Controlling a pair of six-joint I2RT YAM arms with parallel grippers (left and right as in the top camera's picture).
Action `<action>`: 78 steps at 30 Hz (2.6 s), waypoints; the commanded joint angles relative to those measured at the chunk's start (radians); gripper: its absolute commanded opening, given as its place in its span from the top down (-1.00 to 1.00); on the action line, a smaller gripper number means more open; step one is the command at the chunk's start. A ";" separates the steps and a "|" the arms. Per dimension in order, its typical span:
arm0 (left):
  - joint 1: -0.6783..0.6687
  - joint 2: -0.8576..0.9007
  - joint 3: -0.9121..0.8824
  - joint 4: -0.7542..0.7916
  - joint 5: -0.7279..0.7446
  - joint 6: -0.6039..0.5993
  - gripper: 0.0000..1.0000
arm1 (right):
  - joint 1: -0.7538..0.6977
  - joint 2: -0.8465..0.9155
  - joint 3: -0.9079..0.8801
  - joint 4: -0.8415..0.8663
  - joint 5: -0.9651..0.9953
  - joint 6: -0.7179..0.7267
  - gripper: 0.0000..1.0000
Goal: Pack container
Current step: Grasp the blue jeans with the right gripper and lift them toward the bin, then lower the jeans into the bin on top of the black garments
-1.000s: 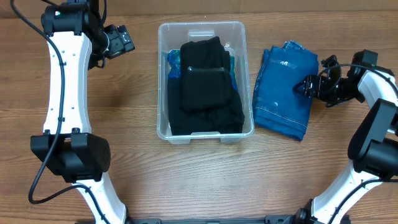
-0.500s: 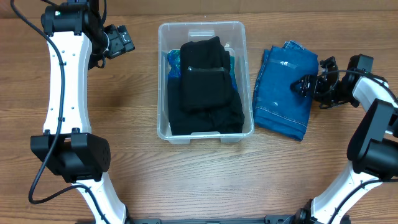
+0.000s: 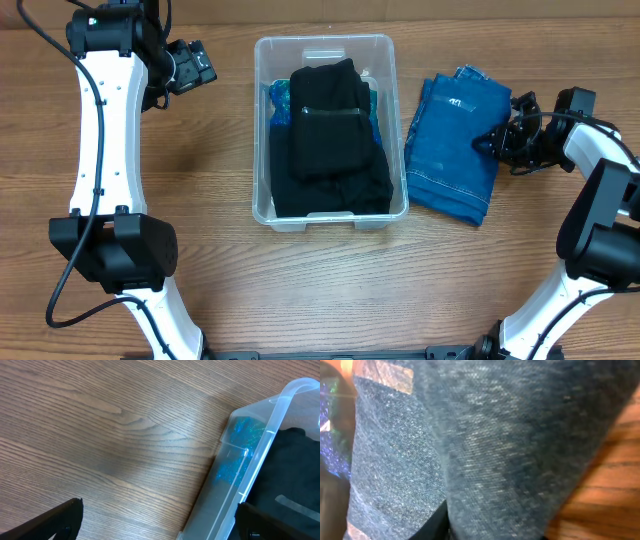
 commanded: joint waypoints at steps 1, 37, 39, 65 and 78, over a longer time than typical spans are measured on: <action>0.003 -0.007 0.007 0.000 -0.010 0.014 -1.00 | 0.046 0.014 -0.027 -0.051 -0.028 -0.003 0.63; 0.004 -0.007 0.007 0.000 -0.010 0.014 -1.00 | -0.040 -0.301 0.789 -0.660 -0.266 0.053 0.92; 0.003 -0.007 0.007 0.001 -0.010 0.014 -1.00 | 0.010 -0.344 0.789 -0.663 -0.268 0.053 0.92; 0.003 -0.007 0.007 0.000 -0.010 0.014 -1.00 | 0.577 -0.354 0.489 -0.221 -0.233 0.457 0.92; 0.003 -0.007 0.007 0.001 -0.010 0.014 -1.00 | 0.688 -0.318 0.357 0.019 -0.143 0.520 0.92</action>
